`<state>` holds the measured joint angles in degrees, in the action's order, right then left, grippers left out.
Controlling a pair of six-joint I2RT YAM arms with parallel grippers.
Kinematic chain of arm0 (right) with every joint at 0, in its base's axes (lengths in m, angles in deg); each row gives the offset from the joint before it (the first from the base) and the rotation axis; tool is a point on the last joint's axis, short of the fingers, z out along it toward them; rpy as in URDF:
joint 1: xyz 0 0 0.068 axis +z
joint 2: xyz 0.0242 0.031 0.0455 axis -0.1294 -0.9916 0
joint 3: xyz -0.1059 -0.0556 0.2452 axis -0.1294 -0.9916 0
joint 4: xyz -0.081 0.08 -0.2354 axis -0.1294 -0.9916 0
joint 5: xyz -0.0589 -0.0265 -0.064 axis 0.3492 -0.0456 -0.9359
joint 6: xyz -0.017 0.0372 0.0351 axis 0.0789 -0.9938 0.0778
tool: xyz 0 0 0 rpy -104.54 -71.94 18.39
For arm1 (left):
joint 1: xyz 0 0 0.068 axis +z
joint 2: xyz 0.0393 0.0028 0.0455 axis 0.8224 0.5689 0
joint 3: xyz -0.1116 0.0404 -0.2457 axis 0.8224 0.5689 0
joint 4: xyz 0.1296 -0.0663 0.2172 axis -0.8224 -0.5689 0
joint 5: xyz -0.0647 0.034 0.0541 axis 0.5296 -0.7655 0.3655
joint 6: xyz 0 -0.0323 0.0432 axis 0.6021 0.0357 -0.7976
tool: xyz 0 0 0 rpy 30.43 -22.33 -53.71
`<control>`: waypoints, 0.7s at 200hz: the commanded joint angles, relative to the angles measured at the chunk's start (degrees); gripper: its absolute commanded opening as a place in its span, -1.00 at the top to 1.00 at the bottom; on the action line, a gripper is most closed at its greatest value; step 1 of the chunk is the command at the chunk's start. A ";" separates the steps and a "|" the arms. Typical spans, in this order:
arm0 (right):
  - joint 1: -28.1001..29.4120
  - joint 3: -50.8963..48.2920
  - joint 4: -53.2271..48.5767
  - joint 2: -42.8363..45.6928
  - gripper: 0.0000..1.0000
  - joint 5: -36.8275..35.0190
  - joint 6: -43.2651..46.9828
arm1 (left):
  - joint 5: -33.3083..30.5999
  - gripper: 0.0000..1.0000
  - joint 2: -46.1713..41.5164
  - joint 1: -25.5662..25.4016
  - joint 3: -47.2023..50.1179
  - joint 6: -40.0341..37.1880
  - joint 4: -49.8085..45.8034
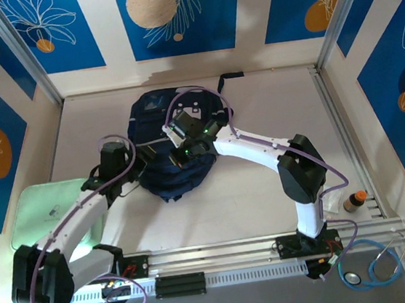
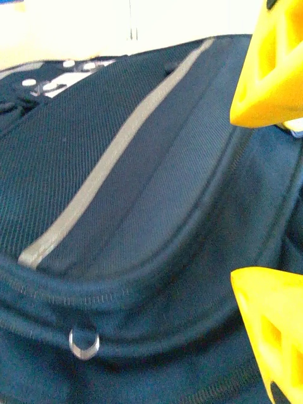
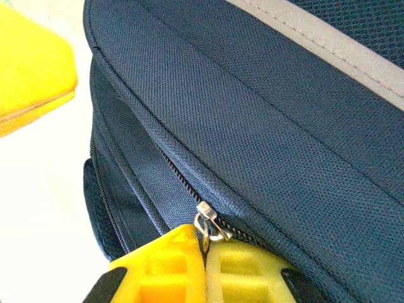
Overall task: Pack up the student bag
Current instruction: Zip the student bag at the center of the table.
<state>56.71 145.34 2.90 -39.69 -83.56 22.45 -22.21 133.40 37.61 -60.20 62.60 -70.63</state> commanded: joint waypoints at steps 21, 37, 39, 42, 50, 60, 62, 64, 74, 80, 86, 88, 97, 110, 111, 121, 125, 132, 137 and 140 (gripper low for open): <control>1.68 0.98 1.25 0.89 1.00 5.53 0.52 | 4.02 -0.11 6.06 -1.01 -0.50 3.27 13.08; 1.86 0.53 1.32 0.98 1.00 5.54 0.31 | 3.84 -0.01 7.95 -1.34 -0.86 3.46 14.18; 1.87 0.48 1.29 0.98 1.00 5.54 0.35 | 3.79 0.00 8.19 -1.46 -0.87 3.49 14.38; 1.88 0.40 1.28 1.04 1.00 5.47 0.29 | 3.75 0.02 8.44 -1.51 -0.87 3.53 14.62; 1.85 0.19 1.27 1.07 1.00 5.25 0.24 | 3.71 0.10 9.21 -1.70 -0.82 3.69 14.96; 1.92 -0.24 1.26 1.20 1.00 4.61 0.26 | 3.30 0.22 9.63 -1.79 -0.87 3.81 14.60; 1.89 -0.32 1.25 1.23 1.00 4.40 0.28 | 3.24 0.24 9.64 -1.80 -0.82 3.76 14.48; 1.90 -0.46 1.25 1.24 1.00 4.20 0.28 | 3.05 0.27 9.65 -1.86 -0.79 3.72 14.34; 1.87 -1.33 1.25 1.54 1.00 2.81 0.31 | 1.79 0.42 9.50 -1.80 -0.78 3.31 12.90; 1.86 -2.18 1.37 1.82 1.00 1.42 0.27 | 0.76 0.47 9.29 -1.80 -0.87 2.79 11.76; 1.73 -3.19 1.57 2.26 1.00 0.10 0.18 | -0.38 0.54 8.93 -1.80 -1.10 2.21 10.39; 1.66 -3.52 1.57 2.33 1.00 -0.30 0.19 | -0.78 0.57 8.92 -1.80 -1.17 1.97 10.07; 1.32 -5.19 1.68 2.87 1.00 -1.80 -0.03 | -1.98 0.68 8.62 -1.78 -1.76 0.95 7.97; 0.32 -7.75 1.44 3.77 1.00 -3.71 -0.56 | -3.08 0.79 8.49 -1.78 -2.56 -0.49 6.06; 0.26 -7.83 1.39 3.87 1.00 -3.83 -0.67 | -3.14 0.79 8.50 -1.75 -2.59 -0.57 5.94; -0.53 -9.86 1.16 4.71 1.00 -5.09 -1.09 | -3.44 0.86 8.59 -1.71 -2.92 -1.04 5.26; -0.82 -10.68 1.08 5.09 1.00 -5.58 -1.20 | -3.50 0.88 8.70 -1.75 -2.89 -1.15 5.16; -1.45 -12.11 1.06 5.87 1.00 -6.15 -1.47 | -3.63 0.90 8.81 -1.73 -2.98 -1.35 5.04; -1.91 -13.13 1.15 6.42 1.00 -6.55 -1.76 | -3.72 0.92 8.94 -1.73 -3.04 -1.42 5.00; -2.22 -13.83 1.22 6.77 1.00 -6.93 -1.86 | -3.79 0.93 9.02 -1.71 -3.06 -1.49 4.96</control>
<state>56.47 135.66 7.09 -37.94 -87.12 22.01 -22.60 142.51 36.01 -61.06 64.62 -64.68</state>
